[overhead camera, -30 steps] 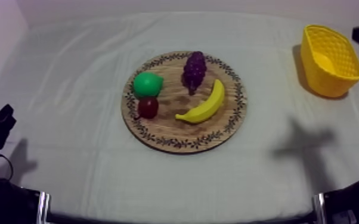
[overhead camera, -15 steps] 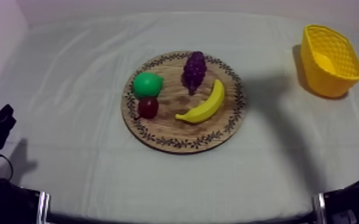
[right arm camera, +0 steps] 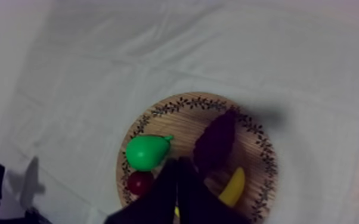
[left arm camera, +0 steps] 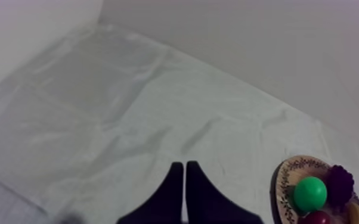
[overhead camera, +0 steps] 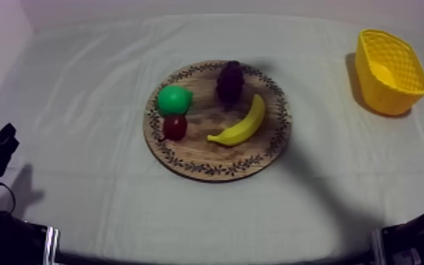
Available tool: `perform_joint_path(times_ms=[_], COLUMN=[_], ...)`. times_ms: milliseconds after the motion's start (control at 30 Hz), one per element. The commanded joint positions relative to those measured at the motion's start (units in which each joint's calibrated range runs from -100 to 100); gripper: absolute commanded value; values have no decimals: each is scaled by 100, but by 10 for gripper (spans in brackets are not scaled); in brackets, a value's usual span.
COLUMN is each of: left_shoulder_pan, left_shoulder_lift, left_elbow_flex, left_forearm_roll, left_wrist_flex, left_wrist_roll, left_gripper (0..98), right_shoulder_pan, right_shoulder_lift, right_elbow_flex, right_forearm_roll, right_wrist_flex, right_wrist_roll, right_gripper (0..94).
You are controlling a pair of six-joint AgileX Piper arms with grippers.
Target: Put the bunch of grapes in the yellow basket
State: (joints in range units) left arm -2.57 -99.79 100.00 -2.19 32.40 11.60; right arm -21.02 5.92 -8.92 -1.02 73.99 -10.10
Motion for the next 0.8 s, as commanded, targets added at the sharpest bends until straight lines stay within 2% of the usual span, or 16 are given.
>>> perform_joint_path(times_ms=[0,267,300,467,533,633,767], left_shoulder_pan=[0,0,0,0,0,0,0], left_shoulder_lift=[5,5,5,5,5,5,5], left_elbow_flex=[0,0,0,0,0,0,0], left_forearm_roll=[-3,-3,-3,-3,-3,-3,-3], left_wrist_flex=[2,2,2,2,2,2,2], left_wrist_roll=[-2,0,0,-4,-4,-4,-4], left_gripper=[1,1,1,1,1,1,1], right_shoulder_pan=[-3,-4,-1,14,33,41,7], right_shoulder_lift=[527,1340,1389,1501,1530,1590,1761], right_elbow_flex=[-46,-244,-252,-138,-65,71,282], right_forearm_roll=[28,136,137,100,63,51,104], right_wrist_flex=[-50,-238,-262,-383,-440,-557,-821], right_wrist_roll=[-151,-280,-281,-288,-303,-368,-478], right_gripper=[19,84,130,581,690,760,775])
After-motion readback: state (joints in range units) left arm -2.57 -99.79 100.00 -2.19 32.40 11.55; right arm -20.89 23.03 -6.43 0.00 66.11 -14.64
